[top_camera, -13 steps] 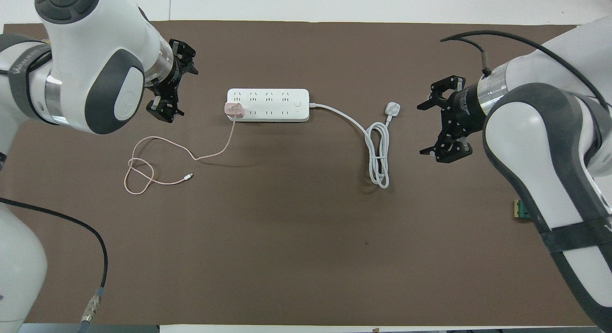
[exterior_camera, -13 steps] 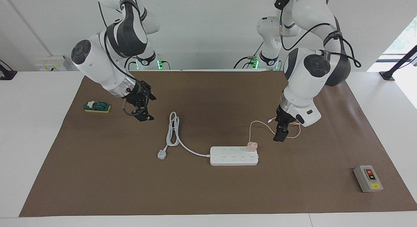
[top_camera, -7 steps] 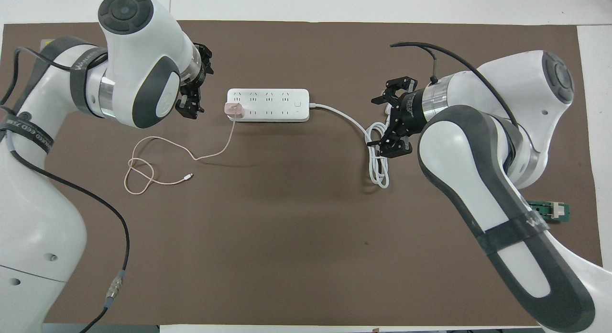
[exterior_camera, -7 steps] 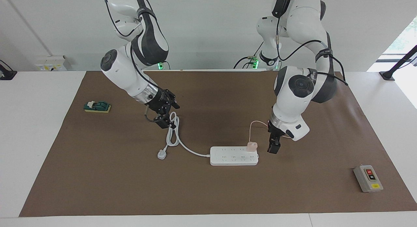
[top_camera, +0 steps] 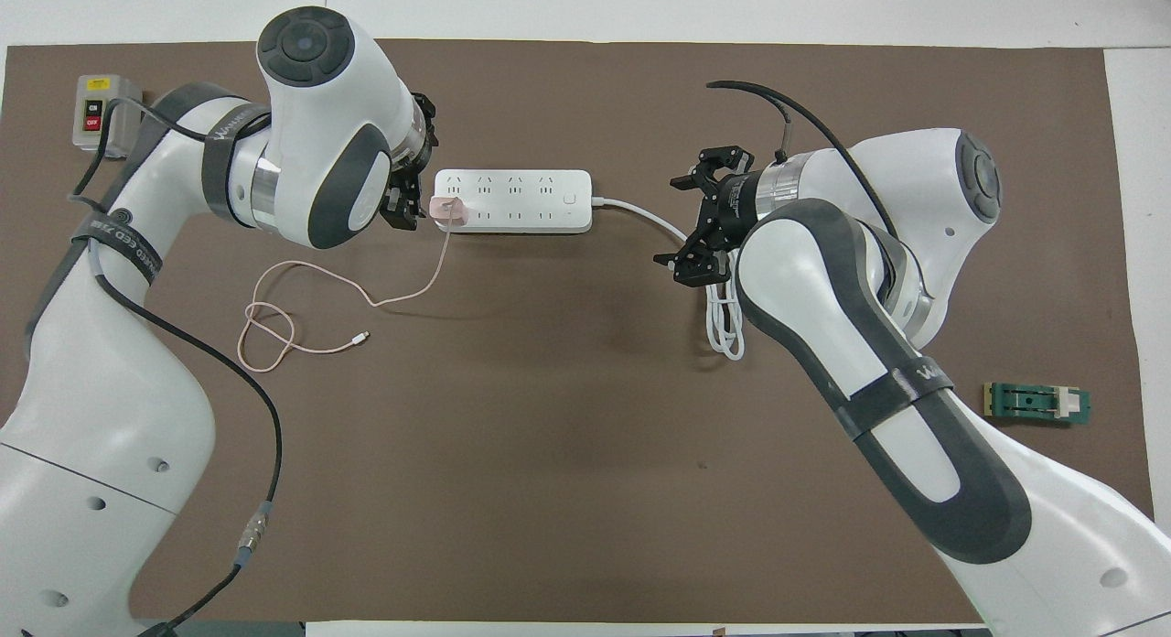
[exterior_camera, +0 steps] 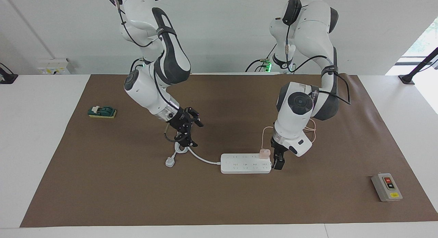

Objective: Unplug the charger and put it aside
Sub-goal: 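Grasp the pink charger with the left gripper while the right gripper grips the strip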

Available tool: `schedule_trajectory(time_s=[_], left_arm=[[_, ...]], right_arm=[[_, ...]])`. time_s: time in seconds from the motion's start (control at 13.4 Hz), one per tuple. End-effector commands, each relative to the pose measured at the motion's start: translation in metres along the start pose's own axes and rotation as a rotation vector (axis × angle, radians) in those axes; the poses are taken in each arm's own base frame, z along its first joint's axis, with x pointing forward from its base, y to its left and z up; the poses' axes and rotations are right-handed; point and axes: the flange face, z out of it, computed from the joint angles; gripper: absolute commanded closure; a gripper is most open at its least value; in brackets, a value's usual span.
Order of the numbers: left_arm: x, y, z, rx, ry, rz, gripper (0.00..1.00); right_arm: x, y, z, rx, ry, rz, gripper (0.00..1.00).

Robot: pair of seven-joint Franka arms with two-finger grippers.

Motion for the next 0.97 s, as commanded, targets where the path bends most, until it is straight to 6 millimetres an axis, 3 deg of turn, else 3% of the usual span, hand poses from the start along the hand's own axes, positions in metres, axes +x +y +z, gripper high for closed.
schedule_trajectory(time_s=[0.0, 0.15, 0.3, 0.52, 0.67, 0.9], left_arm=[[-0.007, 0.003, 0.006, -0.001, 0.022, -0.009, 0.00], [-0.011, 0.000, 0.012, 0.008, 0.031, -0.023, 0.00], [-0.013, -0.009, 0.023, 0.035, 0.039, -0.018, 0.00], [-0.015, -0.019, 0.028, 0.052, 0.046, -0.021, 0.00], [-0.017, -0.020, 0.034, 0.046, 0.043, -0.032, 0.00], [-0.017, -0.021, 0.036, 0.058, 0.045, -0.034, 0.00]], right_arm=[[0.000, -0.002, 0.021, 0.006, -0.009, -0.032, 0.00], [0.000, -0.001, 0.046, -0.011, 0.007, -0.120, 0.00], [-0.002, -0.015, 0.058, -0.011, 0.012, -0.152, 0.00], [-0.002, -0.032, 0.070, -0.003, 0.014, -0.217, 0.00], [-0.008, -0.046, 0.067, 0.002, 0.008, -0.249, 0.00], [-0.015, -0.040, 0.075, -0.011, -0.002, -0.252, 0.00]])
